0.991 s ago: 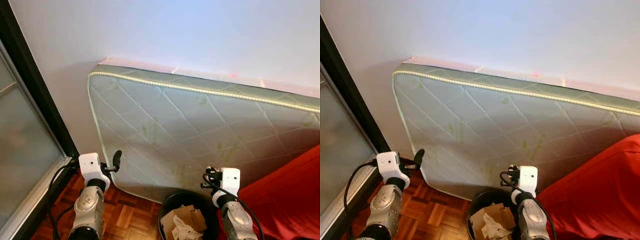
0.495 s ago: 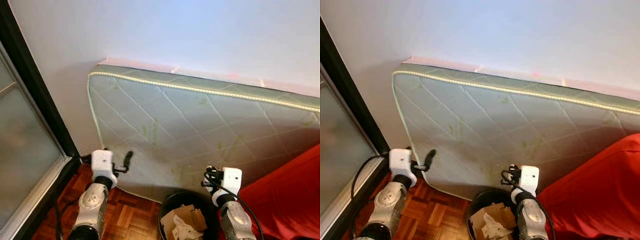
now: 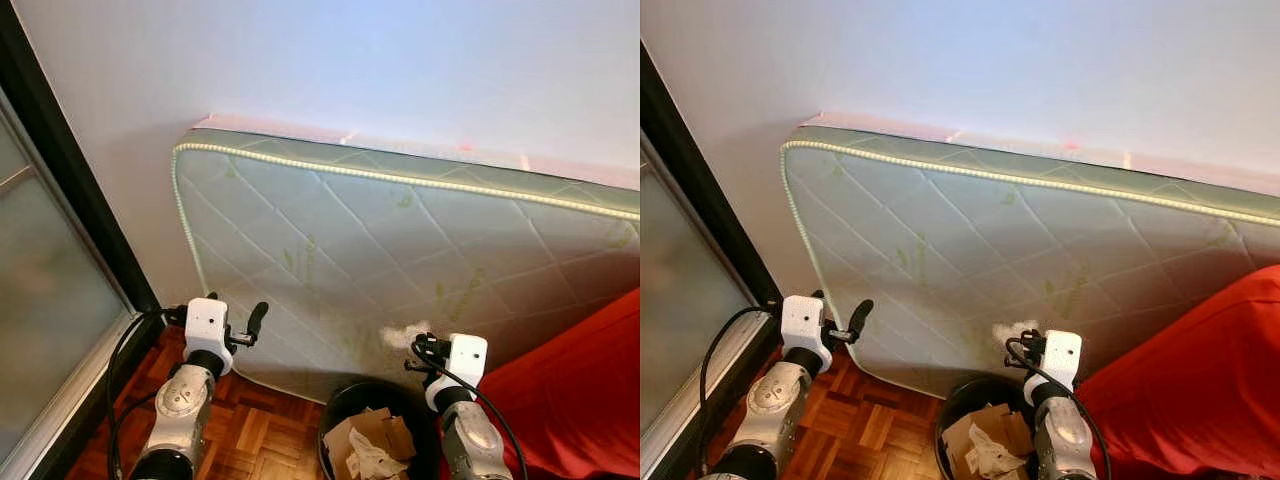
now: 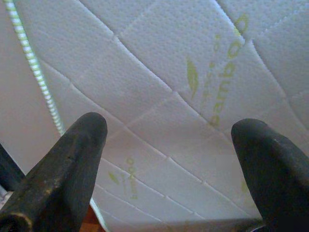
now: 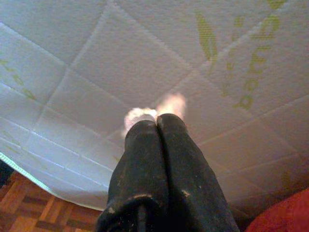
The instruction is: Clean up the room
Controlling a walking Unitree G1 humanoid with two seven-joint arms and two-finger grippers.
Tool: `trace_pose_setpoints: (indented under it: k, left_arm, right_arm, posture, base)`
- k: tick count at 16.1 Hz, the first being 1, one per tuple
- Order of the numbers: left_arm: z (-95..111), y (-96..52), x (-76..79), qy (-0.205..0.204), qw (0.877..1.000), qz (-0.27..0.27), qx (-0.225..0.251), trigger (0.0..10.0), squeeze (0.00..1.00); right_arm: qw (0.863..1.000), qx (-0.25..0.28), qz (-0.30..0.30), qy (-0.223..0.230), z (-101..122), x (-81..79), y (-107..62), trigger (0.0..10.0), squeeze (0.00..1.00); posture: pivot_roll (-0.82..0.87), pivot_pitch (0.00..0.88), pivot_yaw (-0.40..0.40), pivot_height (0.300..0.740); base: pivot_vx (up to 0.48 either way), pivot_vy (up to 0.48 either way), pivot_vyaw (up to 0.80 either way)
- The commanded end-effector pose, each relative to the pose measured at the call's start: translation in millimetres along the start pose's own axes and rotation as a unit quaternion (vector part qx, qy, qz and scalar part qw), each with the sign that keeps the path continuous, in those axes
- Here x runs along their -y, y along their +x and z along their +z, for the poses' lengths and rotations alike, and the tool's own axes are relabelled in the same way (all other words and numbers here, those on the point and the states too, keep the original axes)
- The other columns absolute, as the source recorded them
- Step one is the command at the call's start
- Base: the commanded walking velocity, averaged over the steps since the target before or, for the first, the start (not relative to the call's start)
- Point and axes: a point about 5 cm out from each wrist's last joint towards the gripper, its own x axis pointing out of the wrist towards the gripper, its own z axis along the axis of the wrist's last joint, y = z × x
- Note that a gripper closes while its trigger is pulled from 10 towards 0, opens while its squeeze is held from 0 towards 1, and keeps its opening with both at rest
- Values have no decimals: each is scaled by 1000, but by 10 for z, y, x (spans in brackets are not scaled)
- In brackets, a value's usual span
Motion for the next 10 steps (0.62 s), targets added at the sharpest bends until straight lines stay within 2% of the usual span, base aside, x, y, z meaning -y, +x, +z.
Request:
trace_pose_setpoints:
  k: [1, 6, 10]
  left_arm:
    - [4, 2, 5, -4, 1000, 2, 0, 10000, 0]
    - [-15, -12, -42, -12, 1000, 14, -6, 10000, 0]
    - [-14, -10, -38, -12, 1000, 14, -6, 10000, 0]
  right_arm:
    - [1000, -9, -4, 4, -25, 2, -4, 10000, 0]
    - [1000, -7, 8, 11, -22, -44, 7, 10000, 0]
    - [1000, 3, 10, 10, 7, -61, 21, 10000, 0]
  posture:
    - [72, 0, -28, 740]
    - [78, 3, -26, 680]
    - [82, 4, -25, 680]
  base:
    - [0, 0, 0]
    - [0, 0, 0]
    - [0, 0, 0]
